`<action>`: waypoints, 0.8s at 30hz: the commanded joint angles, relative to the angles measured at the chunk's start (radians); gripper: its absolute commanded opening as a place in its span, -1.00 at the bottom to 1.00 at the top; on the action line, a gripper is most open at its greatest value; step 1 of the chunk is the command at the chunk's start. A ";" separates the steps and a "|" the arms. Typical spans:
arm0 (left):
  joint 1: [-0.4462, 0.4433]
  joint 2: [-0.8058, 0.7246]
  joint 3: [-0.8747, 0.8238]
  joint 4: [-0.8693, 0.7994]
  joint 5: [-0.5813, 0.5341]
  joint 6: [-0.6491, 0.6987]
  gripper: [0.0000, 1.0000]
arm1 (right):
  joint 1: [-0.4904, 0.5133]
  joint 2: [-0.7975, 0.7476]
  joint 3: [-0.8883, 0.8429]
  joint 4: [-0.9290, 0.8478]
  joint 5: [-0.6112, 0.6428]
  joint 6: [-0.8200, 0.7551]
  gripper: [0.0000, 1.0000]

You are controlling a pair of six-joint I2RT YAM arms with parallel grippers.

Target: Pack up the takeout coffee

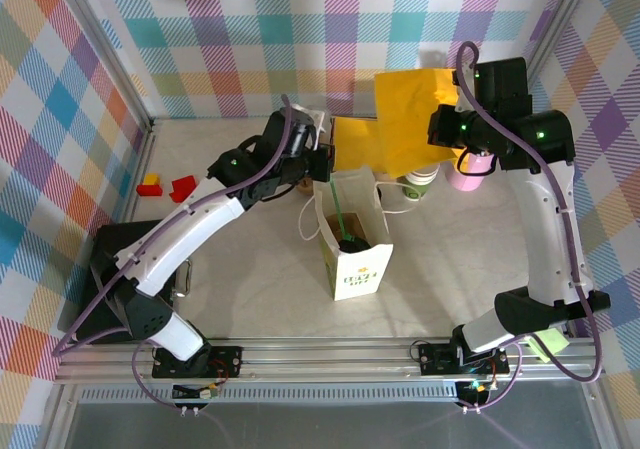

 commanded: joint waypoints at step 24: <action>-0.031 -0.111 -0.011 0.067 0.060 0.114 -0.27 | -0.008 -0.067 -0.024 -0.002 -0.342 0.062 -1.00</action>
